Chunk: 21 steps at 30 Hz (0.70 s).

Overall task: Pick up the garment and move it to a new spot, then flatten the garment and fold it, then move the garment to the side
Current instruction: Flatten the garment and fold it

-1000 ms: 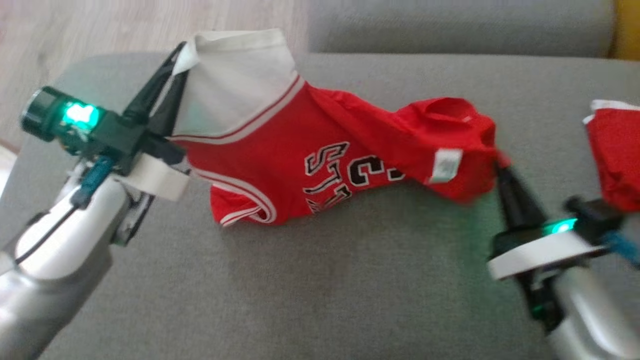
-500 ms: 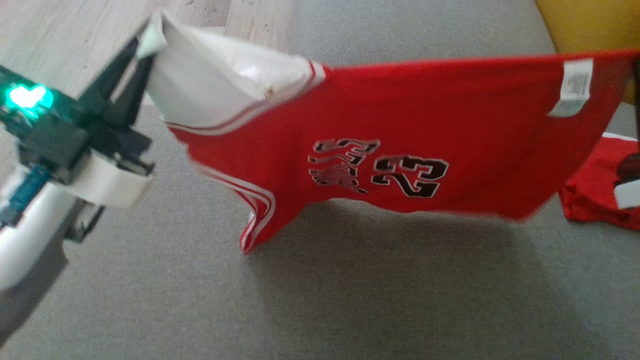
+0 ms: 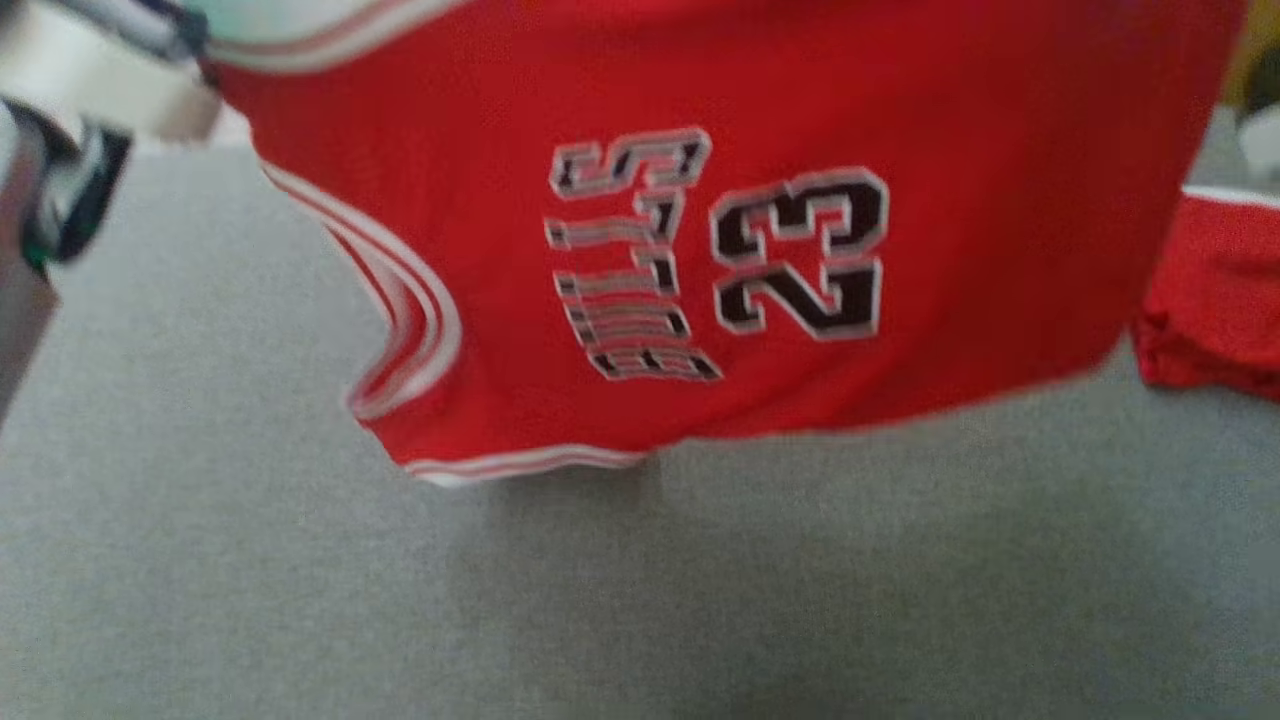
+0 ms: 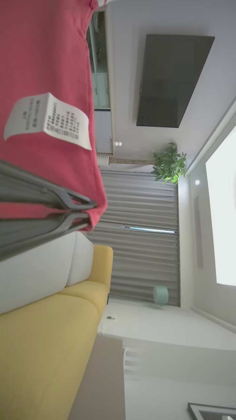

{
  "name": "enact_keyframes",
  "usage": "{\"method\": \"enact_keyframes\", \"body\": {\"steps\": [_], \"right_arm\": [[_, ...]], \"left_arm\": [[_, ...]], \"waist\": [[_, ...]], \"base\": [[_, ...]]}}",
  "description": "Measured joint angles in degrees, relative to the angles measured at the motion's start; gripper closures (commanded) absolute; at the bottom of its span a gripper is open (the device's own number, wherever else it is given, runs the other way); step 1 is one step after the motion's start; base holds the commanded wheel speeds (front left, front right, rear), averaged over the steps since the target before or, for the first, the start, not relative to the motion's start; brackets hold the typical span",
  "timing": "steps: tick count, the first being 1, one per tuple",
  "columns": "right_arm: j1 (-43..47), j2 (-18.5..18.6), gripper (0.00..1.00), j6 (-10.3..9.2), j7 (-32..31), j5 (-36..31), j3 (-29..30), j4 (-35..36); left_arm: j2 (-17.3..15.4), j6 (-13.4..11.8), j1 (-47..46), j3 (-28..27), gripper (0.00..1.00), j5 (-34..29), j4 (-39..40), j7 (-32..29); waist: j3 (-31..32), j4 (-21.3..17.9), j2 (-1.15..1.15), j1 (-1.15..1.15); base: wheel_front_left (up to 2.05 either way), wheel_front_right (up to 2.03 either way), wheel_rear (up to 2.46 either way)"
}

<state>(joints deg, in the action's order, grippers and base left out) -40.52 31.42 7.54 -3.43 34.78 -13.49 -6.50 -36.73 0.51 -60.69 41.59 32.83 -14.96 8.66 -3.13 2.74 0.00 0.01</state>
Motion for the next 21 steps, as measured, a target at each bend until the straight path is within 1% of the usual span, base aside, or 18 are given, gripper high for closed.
{"method": "enact_keyframes", "body": {"steps": [2,3,7,10,12,15,17,18,21], "right_arm": [[-5.54,-0.86,1.00,0.00,1.15,-0.15,-3.00,-4.08],[-8.19,-1.86,1.00,0.00,1.97,-0.15,-4.21,-6.51],[-17.39,-5.34,1.00,0.00,6.72,-1.19,-9.28,-16.25],[-23.95,-6.23,1.00,0.00,11.95,-2.19,-10.37,-23.15],[-28.22,-6.20,1.00,0.00,14.81,-3.10,-10.51,-26.91],[-33.92,-5.64,1.00,0.00,16.86,-4.19,-11.45,-30.32],[-36.46,-5.16,1.00,0.00,17.59,-4.17,-12.26,-31.53],[-36.90,-4.45,1.00,0.00,17.88,-3.99,-13.72,-32.49],[-34.50,-3.39,1.00,0.00,17.93,-2.74,-16.73,-34.05]], "left_arm": [[1.29,1.19,-3.28,0.07,1.00,0.04,-4.66,-0.58],[1.81,1.62,-4.82,0.09,1.00,-0.33,-6.78,-0.44],[4.26,1.99,-11.01,0.07,1.00,-2.74,-15.75,2.05],[6.65,0.85,-16.95,-0.45,1.00,-5.33,-21.30,4.47],[8.18,-0.60,-21.40,-0.89,1.00,-7.66,-23.53,5.45],[10.11,-1.55,-27.33,-2.68,1.00,-9.93,-23.69,6.11],[10.93,-1.49,-29.02,-5.16,1.00,-10.25,-21.15,6.14],[11.82,0.54,-28.18,-6.57,1.00,-10.23,-19.04,6.31],[12.48,3.15,-21.97,-6.57,1.00,-10.69,-16.51,6.31]], "waist": [[-2.24,-0.33,0.00,0.00],[-3.34,-0.54,0.00,0.01],[-7.72,-1.39,0.00,0.01],[-10.74,-1.75,0.00,0.02],[-12.41,-1.82,0.00,0.02],[-14.51,-1.55,0.00,0.01],[-15.74,-1.12,0.00,0.00],[-16.62,-0.38,0.00,0.00],[-17.57,0.82,0.00,0.00]], "base": [[0.00,0.00,0.00],[0.00,0.00,0.00],[0.00,0.00,0.00],[0.00,0.00,0.00],[0.00,0.00,0.00],[0.00,0.00,0.00],[0.00,0.00,0.00],[0.00,0.00,0.00],[0.00,0.00,0.00]]}}
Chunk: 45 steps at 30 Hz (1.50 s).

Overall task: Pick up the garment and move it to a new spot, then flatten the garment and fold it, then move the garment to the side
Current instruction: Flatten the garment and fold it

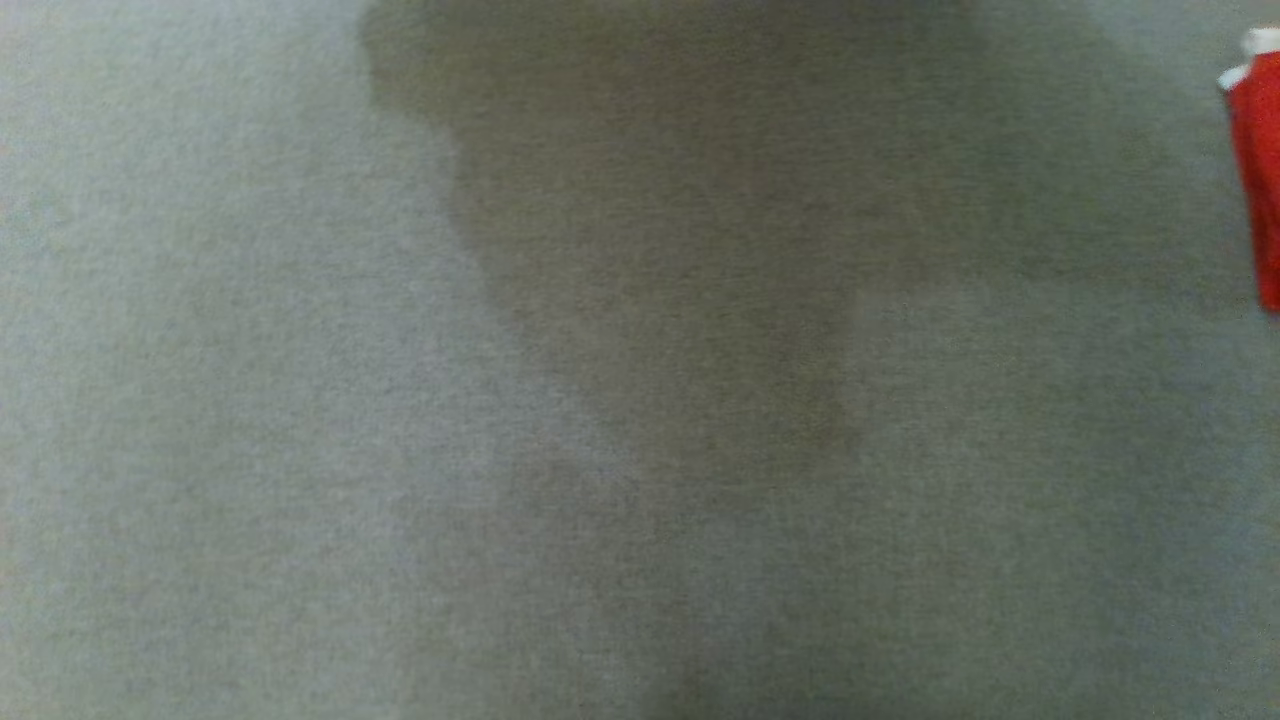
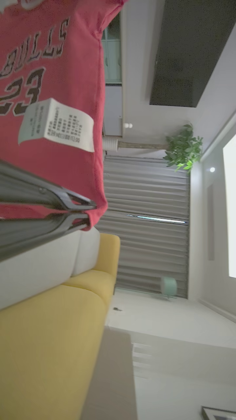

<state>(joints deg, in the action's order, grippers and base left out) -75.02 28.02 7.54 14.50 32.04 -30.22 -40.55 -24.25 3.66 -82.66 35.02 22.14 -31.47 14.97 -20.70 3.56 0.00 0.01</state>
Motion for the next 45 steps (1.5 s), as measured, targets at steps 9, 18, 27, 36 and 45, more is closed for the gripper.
{"method": "enact_keyframes", "body": {"steps": [9,18,27,36,45], "right_arm": [[15.18,1.82,1.00,-0.01,0.13,4.43,-1.43,-1.58],[39.72,4.53,1.00,0.00,0.13,8.25,0.30,5.75],[59.61,5.46,1.00,0.00,0.12,9.20,3.71,13.33],[72.24,5.32,1.00,0.00,-0.23,8.11,9.79,20.24],[74.38,4.26,1.00,0.00,-3.34,6.15,16.38,24.13]], "left_arm": [[-0.98,1.44,26.44,0.16,1.00,-1.29,9.66,-0.03],[-5.71,-0.44,58.86,0.37,1.00,-0.24,20.90,-0.10],[-7.12,-6.88,79.89,1.78,1.00,5.76,29.54,-1.65],[-9.23,-9.51,86.76,1.92,1.00,7.15,36.04,-3.14],[-9.66,-7.47,83.16,2.01,1.00,7.19,37.18,-4.93]], "waist": [[1.20,1.71,0.00,-0.01],[8.40,1.21,0.00,-0.03],[14.66,-0.46,0.00,-0.03],[16.90,-0.82,0.00,-0.01],[15.86,0.10,0.00,-0.01]], "base": [[0.00,0.00,0.00],[0.00,0.00,0.00],[0.00,0.00,0.00],[0.00,0.00,0.00],[0.00,0.00,0.00]]}}
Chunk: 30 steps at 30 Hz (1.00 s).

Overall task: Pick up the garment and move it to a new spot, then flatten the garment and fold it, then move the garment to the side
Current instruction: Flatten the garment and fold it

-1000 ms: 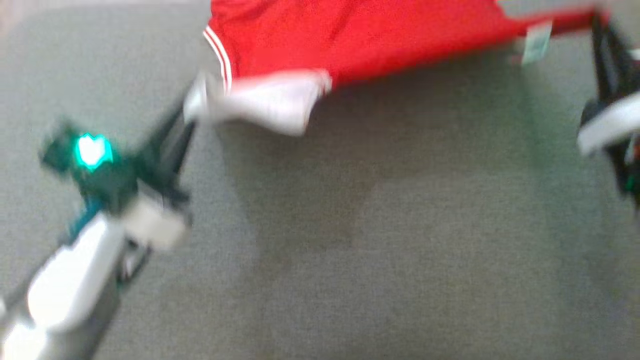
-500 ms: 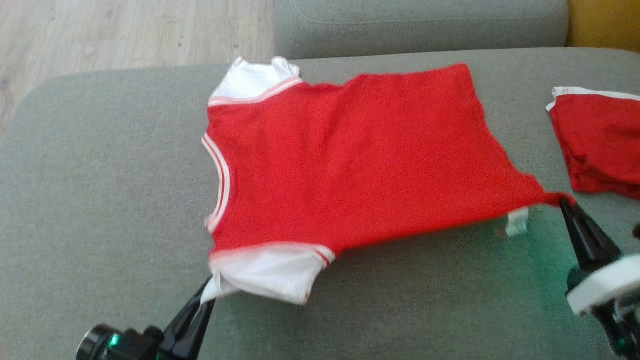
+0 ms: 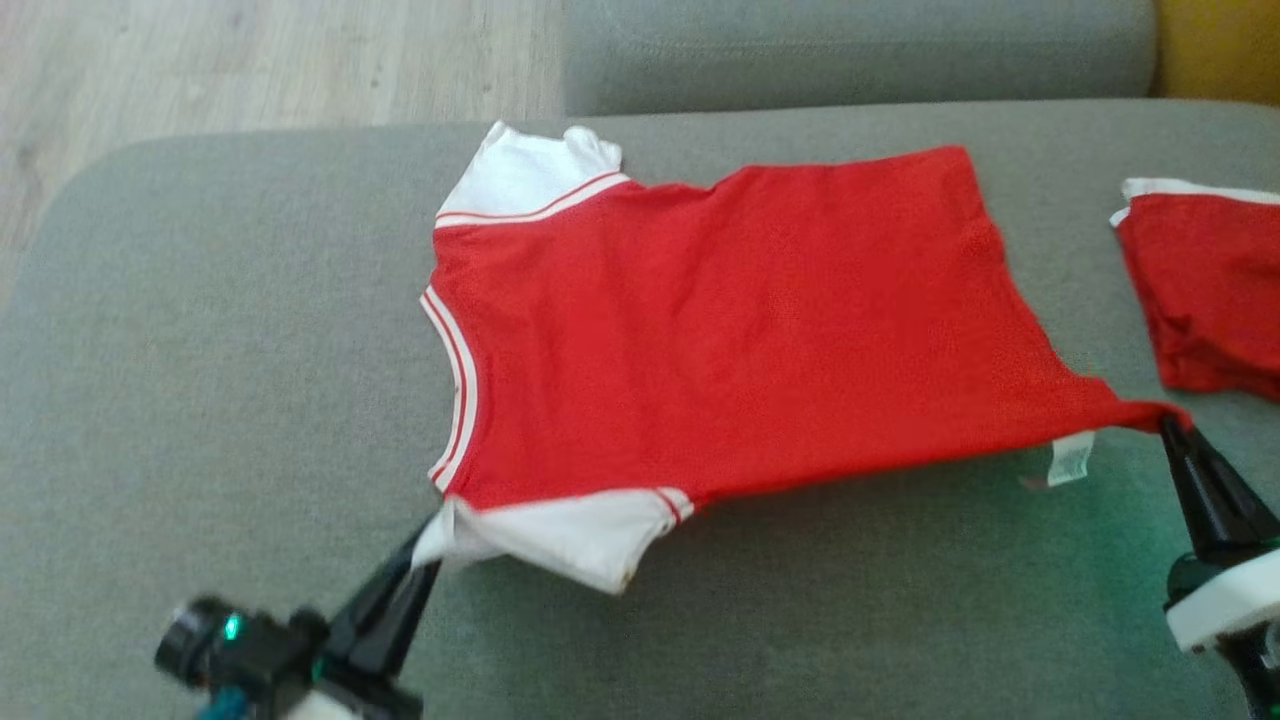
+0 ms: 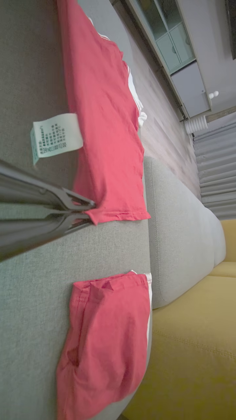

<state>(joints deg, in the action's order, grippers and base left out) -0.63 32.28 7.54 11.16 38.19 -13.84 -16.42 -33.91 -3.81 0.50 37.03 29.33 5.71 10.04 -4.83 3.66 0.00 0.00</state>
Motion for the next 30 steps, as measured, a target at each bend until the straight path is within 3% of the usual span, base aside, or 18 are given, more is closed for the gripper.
{"method": "enact_keyframes", "body": {"steps": [12,20,21,23,24,27,30], "right_arm": [[-10.72,-0.35,1.00,0.00,-3.25,-1.72,0.77,-0.18],[-21.66,0.71,1.00,0.00,-4.76,-2.41,-3.04,-4.60],[-22.74,0.70,0.95,0.00,-4.89,-2.41,-3.85,-5.25],[-24.63,0.70,0.24,0.00,-4.88,-2.41,-5.12,-6.89],[-25.40,0.69,0.00,0.00,-4.76,-2.41,-5.78,-7.77],[-26.69,0.38,0.00,0.00,-3.26,-2.41,-7.05,-10.10],[-26.77,-0.08,0.00,0.00,-1.38,-2.09,-8.15,-11.51]], "left_arm": [[1.62,5.72,-21.12,-0.03,1.00,-3.74,-6.60,-1.67],[5.48,8.95,-34.06,0.43,1.00,-4.68,-16.94,-1.89],[6.14,9.14,-35.19,0.65,1.00,-4.66,-18.56,-1.89],[7.35,9.73,-37.04,1.67,0.62,-4.58,-21.94,-1.64],[8.12,9.88,-37.56,1.88,0.00,-4.46,-23.63,-1.29],[9.89,9.45,-37.73,1.87,0.00,-3.71,-27.81,0.37],[11.45,5.20,-36.17,0.15,0.00,-3.43,-29.47,2.69]], "waist": [[-7.19,1.33,0.00,0.01],[-12.32,2.10,0.00,0.02],[-12.85,2.19,0.00,0.02],[-13.73,2.37,0.00,0.02],[-14.02,2.48,0.00,0.02],[-14.09,2.70,0.00,0.02],[-13.33,2.60,0.00,0.00]], "base": [[0.00,0.00,0.00],[0.00,0.00,0.00],[0.00,0.00,0.00],[0.00,0.00,0.00],[0.00,0.00,0.00],[0.00,0.00,0.00],[0.00,0.00,0.00]]}}
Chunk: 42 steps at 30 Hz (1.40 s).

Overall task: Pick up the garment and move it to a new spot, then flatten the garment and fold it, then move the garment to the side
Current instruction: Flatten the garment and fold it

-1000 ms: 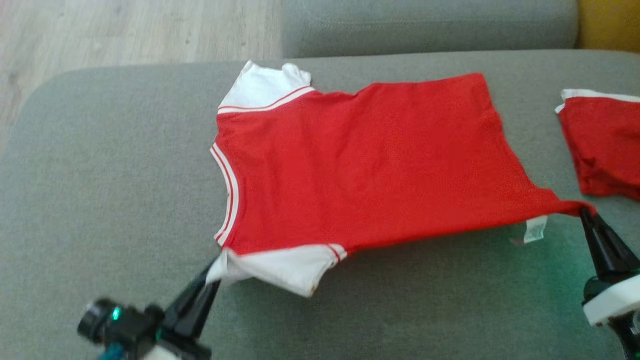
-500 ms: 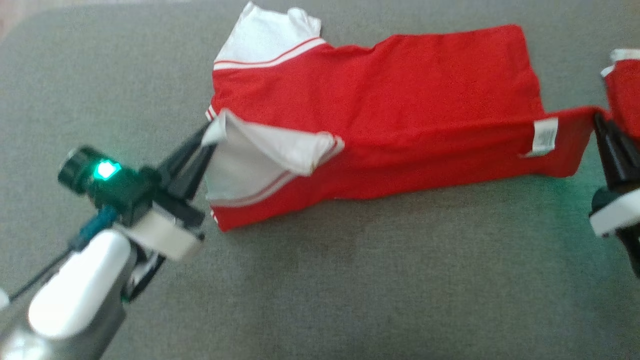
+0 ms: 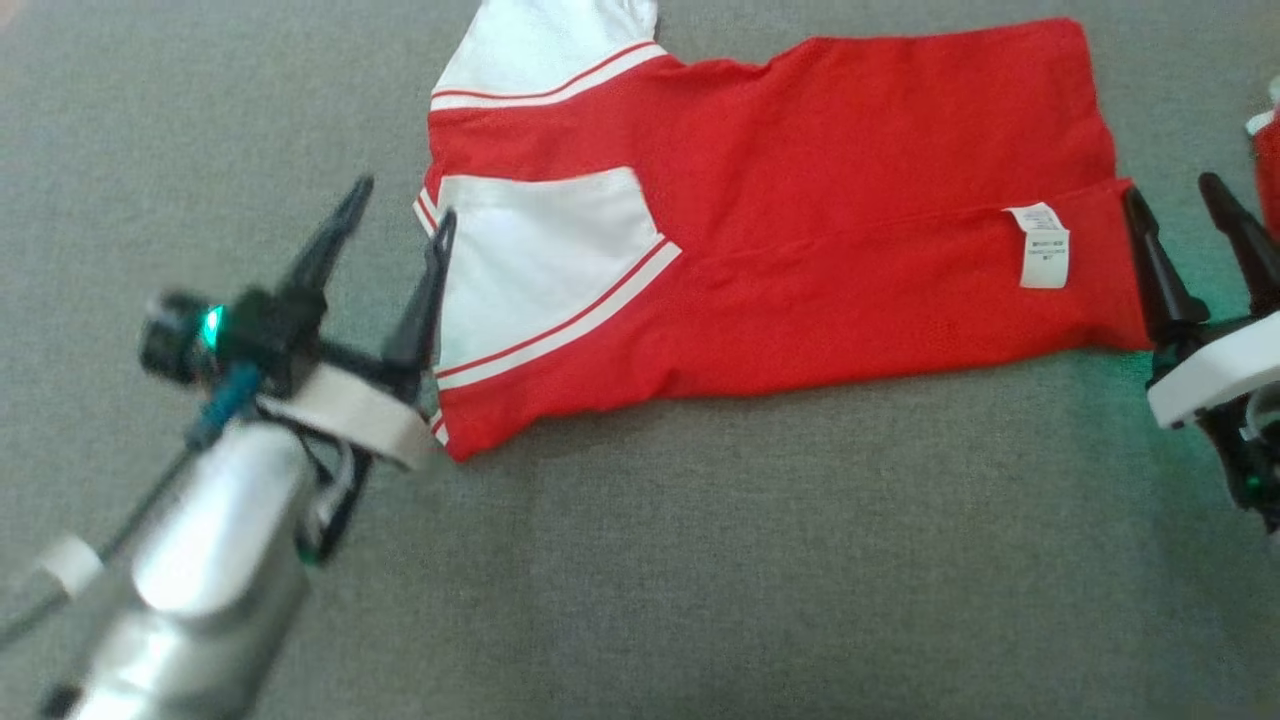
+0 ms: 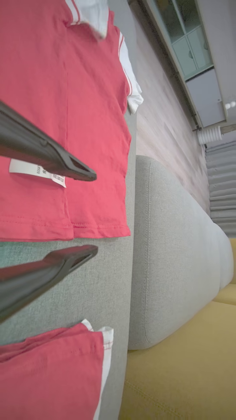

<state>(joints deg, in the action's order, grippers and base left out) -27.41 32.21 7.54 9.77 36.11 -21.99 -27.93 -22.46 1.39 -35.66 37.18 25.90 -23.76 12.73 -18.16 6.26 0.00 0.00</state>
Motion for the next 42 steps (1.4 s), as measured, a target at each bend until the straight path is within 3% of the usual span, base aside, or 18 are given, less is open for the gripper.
{"method": "enact_keyframes", "body": {"steps": [2,9,18,19,20,21,32,33,34,35,42], "right_arm": [[0.24,-0.52,0.00,0.00,1.14,0.79,-0.15,-0.74],[5.87,-1.14,0.00,0.00,3.12,2.32,0.05,-1.87],[6.91,-2.19,0.00,0.00,3.92,2.65,0.03,-2.13],[6.90,-2.26,0.00,0.00,3.92,2.64,0.00,-2.24],[6.88,-2.34,0.00,0.00,3.92,2.64,0.01,-2.50],[6.88,-2.41,0.00,0.00,3.90,2.64,0.07,-3.01],[3.81,-7.28,0.00,0.00,-2.22,0.02,2.61,-14.43],[3.14,-7.70,0.22,0.00,-3.15,-0.38,2.78,-15.60],[2.71,-8.08,0.65,0.00,-4.01,-0.74,2.99,-16.66],[2.44,-8.31,1.00,0.00,-4.36,-1.11,3.12,-17.38],[4.41,-8.12,1.00,0.00,-4.92,-1.23,4.98,-16.71]], "left_arm": [[1.76,-1.68,3.33,-1.08,0.00,1.98,0.02,0.68],[7.02,-3.98,19.18,-1.44,0.00,7.94,-2.23,1.02],[9.81,-4.36,16.81,-1.86,0.00,10.44,-9.79,-1.87],[10.06,-4.11,16.62,-1.67,0.22,10.67,-10.02,-2.23],[10.20,-3.83,16.47,-1.65,0.55,10.87,-10.22,-2.35],[10.26,-3.85,16.29,-1.59,1.00,10.88,-10.37,-2.31],[10.18,-3.37,16.03,-0.18,1.00,9.60,-10.51,-1.08],[10.07,-3.37,16.02,-0.16,1.00,9.38,-10.50,-1.08],[10.01,-3.37,15.98,-0.12,1.00,9.38,-10.46,-1.08],[9.91,-3.37,15.97,-0.10,1.00,9.38,-10.44,-1.08],[7.88,-3.34,16.45,0.05,1.00,9.32,-9.04,-0.51]], "waist": [[0.74,-0.08,0.00,0.00],[3.34,0.16,0.00,-0.01],[3.71,-0.54,0.00,-0.01],[3.78,-0.59,0.00,0.00],[3.88,-0.59,0.00,-0.01],[3.96,-0.52,0.00,-0.01],[4.60,1.64,0.00,0.00],[4.62,1.81,0.00,0.00],[4.69,1.96,0.00,0.00],[4.79,2.08,0.00,0.00],[7.00,1.65,0.00,0.00]], "base": [[0.00,0.00,0.00],[0.00,0.00,0.00],[0.00,0.00,0.00],[0.00,0.00,0.00],[0.00,0.00,0.00],[0.00,0.00,0.00],[0.00,0.00,0.00],[0.00,0.00,0.00],[0.00,0.00,0.00],[0.00,0.00,0.00],[0.00,0.00,0.00]]}}
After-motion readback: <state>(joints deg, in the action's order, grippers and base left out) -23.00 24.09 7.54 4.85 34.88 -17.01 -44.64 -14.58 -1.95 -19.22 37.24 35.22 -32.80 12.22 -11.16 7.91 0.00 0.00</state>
